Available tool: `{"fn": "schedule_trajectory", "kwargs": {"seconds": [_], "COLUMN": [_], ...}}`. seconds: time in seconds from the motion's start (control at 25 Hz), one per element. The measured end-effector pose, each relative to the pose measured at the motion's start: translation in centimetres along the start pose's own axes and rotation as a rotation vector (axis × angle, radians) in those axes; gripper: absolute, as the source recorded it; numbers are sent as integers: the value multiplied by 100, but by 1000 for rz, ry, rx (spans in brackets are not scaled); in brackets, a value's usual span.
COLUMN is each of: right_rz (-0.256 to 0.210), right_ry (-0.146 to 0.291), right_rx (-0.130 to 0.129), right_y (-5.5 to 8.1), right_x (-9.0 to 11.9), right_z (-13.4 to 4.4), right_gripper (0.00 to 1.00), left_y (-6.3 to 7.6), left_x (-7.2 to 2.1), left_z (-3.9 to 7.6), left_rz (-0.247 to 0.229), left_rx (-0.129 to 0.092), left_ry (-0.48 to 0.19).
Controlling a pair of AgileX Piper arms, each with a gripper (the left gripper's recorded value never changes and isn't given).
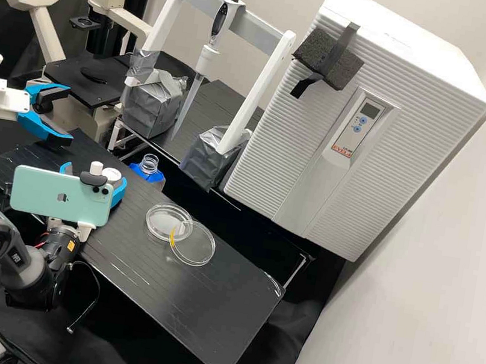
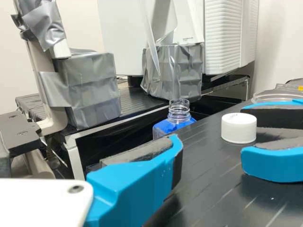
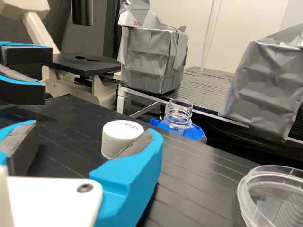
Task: Close the bottle
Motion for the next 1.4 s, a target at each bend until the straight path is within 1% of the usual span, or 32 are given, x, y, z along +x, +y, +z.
{"fn": "schedule_trajectory", "kwargs": {"seconds": [0.12,1.08,1.12,1.2,1.24,1.28,1.32,1.4], "right_rz": [6,13,12,14,18,19,19,21], "right_ry": [-7,-2,0,1,-1,1,1,0], "right_rx": [0,-6,-6,-15,-27,-44,-48,-43], "right_y": [9,35,32,30,31,29,27,23], "right_x": [-4,15,16,20,22,26,27,34], "right_z": [11,9,6,0,-2,-7,-10,-14], "right_gripper": [0,0,100,100,100,100,100,100], "left_y": [0,-5,-5,-5,-10,-25,-33,-48], "left_x": [0,-3,-3,-3,-7,-17,-23,-33], "left_z": [0,1,1,1,2,6,8,11], "left_rz": [0,-2,-2,-2,-3,-9,-12,-17], "left_rx": [0,-1,-1,-1,-2,-5,-7,-9], "left_ry": [0,0,0,0,1,1,2,3]}}
